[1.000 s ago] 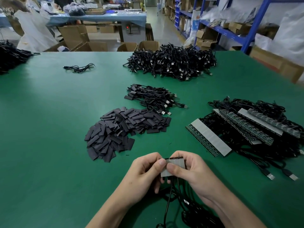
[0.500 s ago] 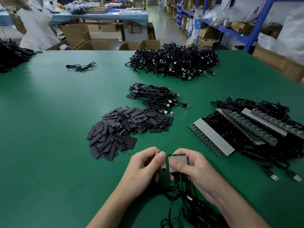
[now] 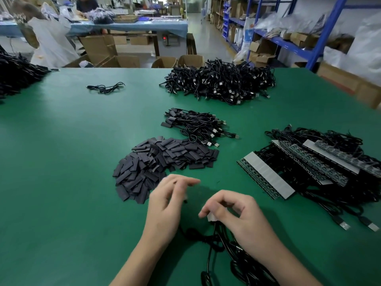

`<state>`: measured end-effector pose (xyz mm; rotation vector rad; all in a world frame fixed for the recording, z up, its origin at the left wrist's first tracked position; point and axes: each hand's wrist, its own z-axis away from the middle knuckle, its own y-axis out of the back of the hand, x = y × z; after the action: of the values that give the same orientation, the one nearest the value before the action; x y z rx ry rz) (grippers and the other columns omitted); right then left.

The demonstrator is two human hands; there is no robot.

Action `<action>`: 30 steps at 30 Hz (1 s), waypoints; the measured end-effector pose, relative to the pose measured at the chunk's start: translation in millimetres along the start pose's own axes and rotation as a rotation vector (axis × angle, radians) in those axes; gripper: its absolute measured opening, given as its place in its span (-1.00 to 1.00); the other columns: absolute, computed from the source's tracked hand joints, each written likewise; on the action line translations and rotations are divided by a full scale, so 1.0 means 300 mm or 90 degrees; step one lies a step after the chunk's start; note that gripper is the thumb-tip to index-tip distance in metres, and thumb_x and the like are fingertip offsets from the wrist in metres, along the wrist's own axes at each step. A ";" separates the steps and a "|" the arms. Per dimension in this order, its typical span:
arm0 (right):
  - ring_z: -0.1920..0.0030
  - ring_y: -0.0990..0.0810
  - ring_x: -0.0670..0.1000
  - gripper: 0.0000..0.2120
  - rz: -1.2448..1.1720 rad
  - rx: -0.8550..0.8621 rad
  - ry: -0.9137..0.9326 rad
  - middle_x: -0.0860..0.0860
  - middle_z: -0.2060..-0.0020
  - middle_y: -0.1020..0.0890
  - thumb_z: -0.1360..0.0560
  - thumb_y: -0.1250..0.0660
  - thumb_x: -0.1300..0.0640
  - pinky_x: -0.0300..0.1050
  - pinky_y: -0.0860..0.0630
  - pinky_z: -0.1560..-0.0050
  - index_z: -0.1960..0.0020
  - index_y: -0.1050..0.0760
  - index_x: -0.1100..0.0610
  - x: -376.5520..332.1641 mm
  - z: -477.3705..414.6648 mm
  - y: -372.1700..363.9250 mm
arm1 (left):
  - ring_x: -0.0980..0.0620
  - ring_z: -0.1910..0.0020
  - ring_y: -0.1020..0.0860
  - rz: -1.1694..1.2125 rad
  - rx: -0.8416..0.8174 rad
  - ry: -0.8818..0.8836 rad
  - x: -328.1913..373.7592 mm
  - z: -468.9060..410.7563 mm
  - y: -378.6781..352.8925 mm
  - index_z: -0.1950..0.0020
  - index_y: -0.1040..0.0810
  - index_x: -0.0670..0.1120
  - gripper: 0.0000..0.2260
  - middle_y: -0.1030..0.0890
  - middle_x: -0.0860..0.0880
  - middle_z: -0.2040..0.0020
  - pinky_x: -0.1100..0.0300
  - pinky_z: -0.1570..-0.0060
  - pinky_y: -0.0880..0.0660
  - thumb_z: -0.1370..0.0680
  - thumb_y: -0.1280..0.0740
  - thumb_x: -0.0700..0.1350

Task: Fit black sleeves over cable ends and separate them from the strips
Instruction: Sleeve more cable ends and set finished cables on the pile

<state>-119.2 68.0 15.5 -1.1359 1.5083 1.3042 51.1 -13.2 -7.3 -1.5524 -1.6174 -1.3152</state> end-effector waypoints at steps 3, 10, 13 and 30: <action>0.05 -0.69 -0.03 -0.77 -0.030 0.004 -0.025 -0.05 0.10 -0.75 -0.60 -0.30 -0.10 -0.14 -0.59 -0.03 0.08 -0.67 -0.03 -0.013 -0.002 0.007 | 0.13 0.04 -0.59 -0.224 0.097 0.057 -0.053 -0.037 0.049 -0.03 -0.71 0.05 -0.85 -0.65 0.18 0.08 0.02 -0.03 -0.55 -0.64 -0.34 -0.01; -0.04 -0.50 -0.23 -0.69 0.369 -0.036 -0.015 -0.28 0.11 -0.57 -0.52 -0.18 -0.31 -0.27 -0.48 -0.03 0.05 -0.57 -0.14 -0.017 -0.024 -0.051 | 0.13 0.11 -0.56 -0.370 0.104 0.053 -0.090 -0.047 0.081 0.00 -0.67 0.10 -0.95 -0.60 0.22 0.14 0.18 0.20 -0.44 -0.59 -0.42 -0.03; -0.07 -0.44 -0.21 -0.55 0.492 -0.090 -0.001 -0.23 0.05 -0.58 -0.53 -0.11 -0.40 -0.20 -0.41 -0.06 -0.07 -0.59 -0.12 -0.040 -0.072 -0.095 | 0.01 0.03 -0.54 -0.445 0.098 0.053 -0.106 -0.054 0.082 -0.08 -0.70 0.08 -0.87 -0.56 0.12 0.07 0.07 0.08 -0.47 -0.54 -0.48 -0.02; -0.07 -0.63 0.15 -0.83 0.604 -0.060 -0.040 0.04 -0.07 -0.62 -0.59 -0.31 0.07 -0.02 -0.48 0.05 -0.15 -0.56 0.07 -0.069 -0.182 -0.265 | 0.03 0.03 -0.58 -0.460 0.081 0.103 -0.103 -0.062 0.097 -0.02 -0.76 0.11 -0.87 -0.61 0.15 0.08 0.00 0.01 -0.53 -0.49 -0.53 0.03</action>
<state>-38.5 11.7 22.3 -0.3789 2.0444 2.0043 80.3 -47.0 -19.6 -0.7671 -2.1997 -1.5880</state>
